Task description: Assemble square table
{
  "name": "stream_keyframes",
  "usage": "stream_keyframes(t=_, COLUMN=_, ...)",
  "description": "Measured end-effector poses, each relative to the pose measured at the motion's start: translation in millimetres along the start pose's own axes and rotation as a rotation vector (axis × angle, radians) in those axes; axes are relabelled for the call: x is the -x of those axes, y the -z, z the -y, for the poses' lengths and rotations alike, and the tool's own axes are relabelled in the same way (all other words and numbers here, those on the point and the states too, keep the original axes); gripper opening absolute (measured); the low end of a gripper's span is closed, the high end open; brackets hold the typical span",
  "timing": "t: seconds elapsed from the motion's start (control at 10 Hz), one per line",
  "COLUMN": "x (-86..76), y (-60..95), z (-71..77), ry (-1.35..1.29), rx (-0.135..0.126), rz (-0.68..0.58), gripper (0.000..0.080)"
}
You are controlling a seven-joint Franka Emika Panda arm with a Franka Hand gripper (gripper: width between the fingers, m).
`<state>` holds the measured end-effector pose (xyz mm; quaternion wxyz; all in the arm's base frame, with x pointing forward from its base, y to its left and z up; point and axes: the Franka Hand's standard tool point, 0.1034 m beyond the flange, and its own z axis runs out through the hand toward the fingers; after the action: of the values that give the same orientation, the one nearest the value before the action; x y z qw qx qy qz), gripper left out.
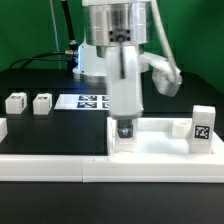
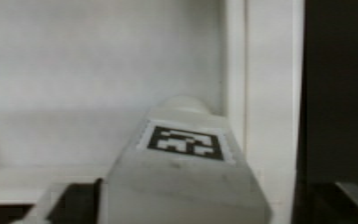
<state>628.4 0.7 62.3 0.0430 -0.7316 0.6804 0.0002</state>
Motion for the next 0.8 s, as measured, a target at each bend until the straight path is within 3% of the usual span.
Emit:
stream_keyframes(t=0.1, x=-0.6, y=-5.9, z=-3.7, ry=0.22, rx=-0.042, rz=-0.036, gripper=0.0622)
stream_keyframes(t=0.5, x=0.0, y=-7.7, z=-6.5, ry=0.604, rx=-0.032, rz=-0.052, gripper=0.0649)
stream_keyframes(t=0.8, x=13.9, y=0.2, z=-2.8, ry=1.075, rx=-0.016, rz=-0.076, gripper=0.0649)
